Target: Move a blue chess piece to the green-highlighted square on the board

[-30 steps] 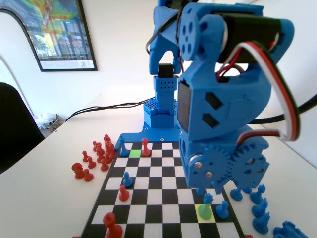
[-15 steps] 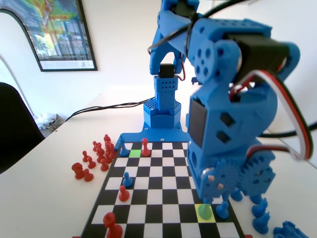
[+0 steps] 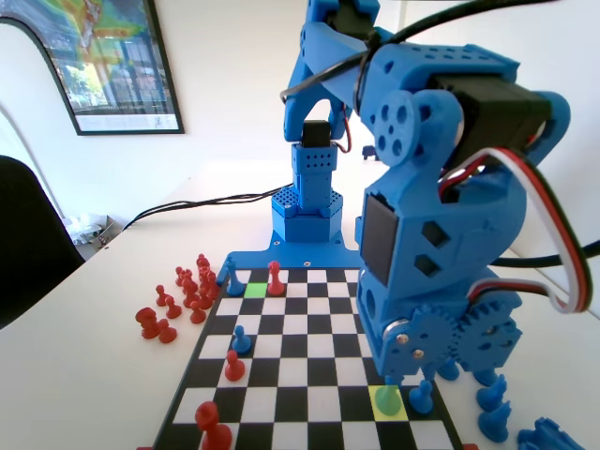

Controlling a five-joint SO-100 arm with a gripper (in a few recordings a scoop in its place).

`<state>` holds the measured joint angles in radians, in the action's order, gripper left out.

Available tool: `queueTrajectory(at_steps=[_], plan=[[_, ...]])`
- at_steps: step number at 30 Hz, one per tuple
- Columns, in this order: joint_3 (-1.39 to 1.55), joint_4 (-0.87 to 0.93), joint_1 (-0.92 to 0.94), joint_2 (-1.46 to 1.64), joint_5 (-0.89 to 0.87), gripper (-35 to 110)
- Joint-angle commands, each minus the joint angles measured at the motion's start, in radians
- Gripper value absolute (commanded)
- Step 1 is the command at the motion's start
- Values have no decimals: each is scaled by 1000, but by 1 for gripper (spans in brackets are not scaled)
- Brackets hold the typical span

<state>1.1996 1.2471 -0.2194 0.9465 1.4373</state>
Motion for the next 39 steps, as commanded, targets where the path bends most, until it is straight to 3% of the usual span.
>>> queueTrajectory(at_steps=[1,39], plan=[[-29,15,-2,64,15,11],[71,-89,-5,54,25,11]])
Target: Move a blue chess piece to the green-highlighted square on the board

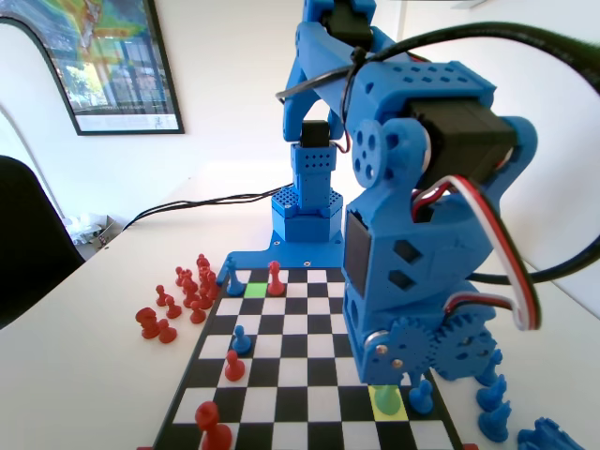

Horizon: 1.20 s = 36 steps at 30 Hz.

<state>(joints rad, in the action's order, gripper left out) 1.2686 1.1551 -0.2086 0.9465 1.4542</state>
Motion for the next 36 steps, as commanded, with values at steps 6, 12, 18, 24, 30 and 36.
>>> queueTrajectory(at_steps=[6,12,18,24,30,36], plan=[[26,-17,-15,52,12,11],[28,-18,-14,41,15,10],[26,-25,-9,38,18,10],[25,-25,-8,38,21,7],[28,-26,-6,37,31,1],[26,-6,-5,44,35,1]])
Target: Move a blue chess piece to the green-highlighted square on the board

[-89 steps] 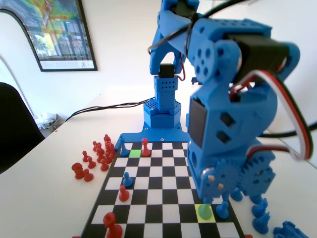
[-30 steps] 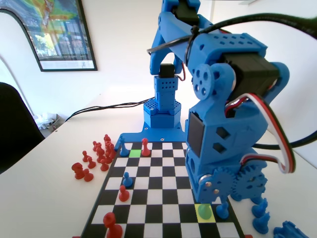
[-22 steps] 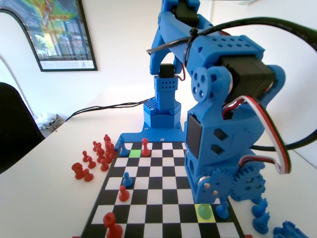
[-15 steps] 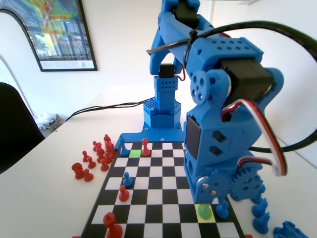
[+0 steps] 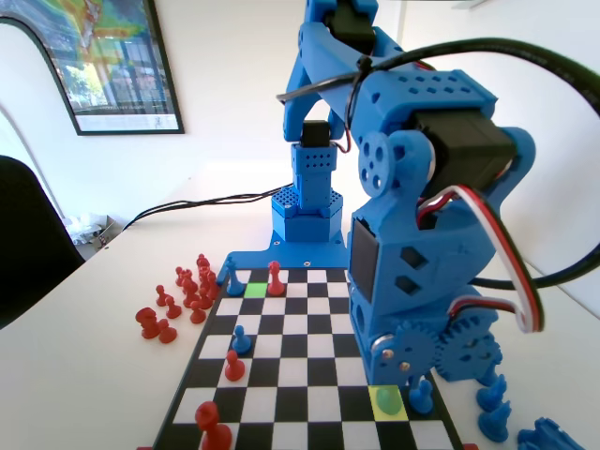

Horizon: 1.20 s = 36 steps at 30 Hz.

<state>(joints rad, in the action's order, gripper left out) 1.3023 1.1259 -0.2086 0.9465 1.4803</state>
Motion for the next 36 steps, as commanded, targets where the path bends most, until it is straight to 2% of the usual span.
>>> queueTrajectory(at_steps=[1,21,36], plan=[[-9,31,-5,51,11,1],[350,60,61,514,58,1],[749,48,232,890,179,1]])
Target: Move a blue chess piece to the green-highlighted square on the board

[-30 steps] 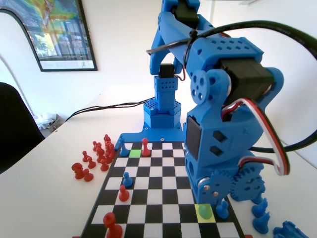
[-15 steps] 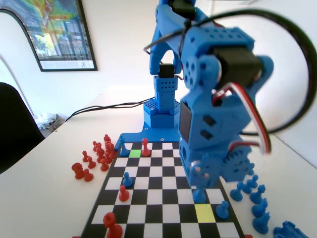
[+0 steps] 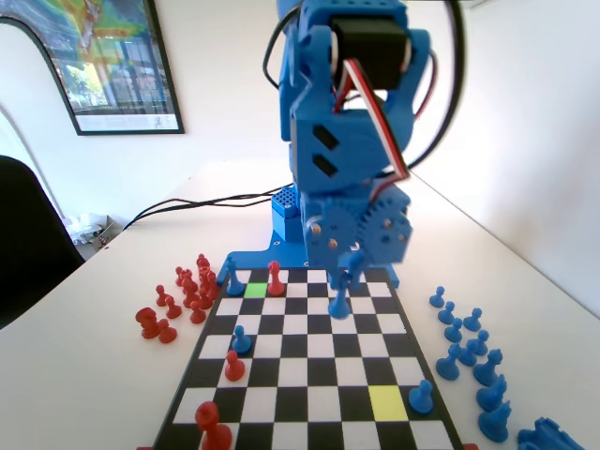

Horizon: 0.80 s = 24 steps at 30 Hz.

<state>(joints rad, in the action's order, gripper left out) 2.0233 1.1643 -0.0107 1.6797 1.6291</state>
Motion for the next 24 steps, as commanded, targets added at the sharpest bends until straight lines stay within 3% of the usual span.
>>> queueTrajectory(at_steps=[1,24], plan=[[52,9,51,176,44,1],[367,-2,416,437,348,1]])
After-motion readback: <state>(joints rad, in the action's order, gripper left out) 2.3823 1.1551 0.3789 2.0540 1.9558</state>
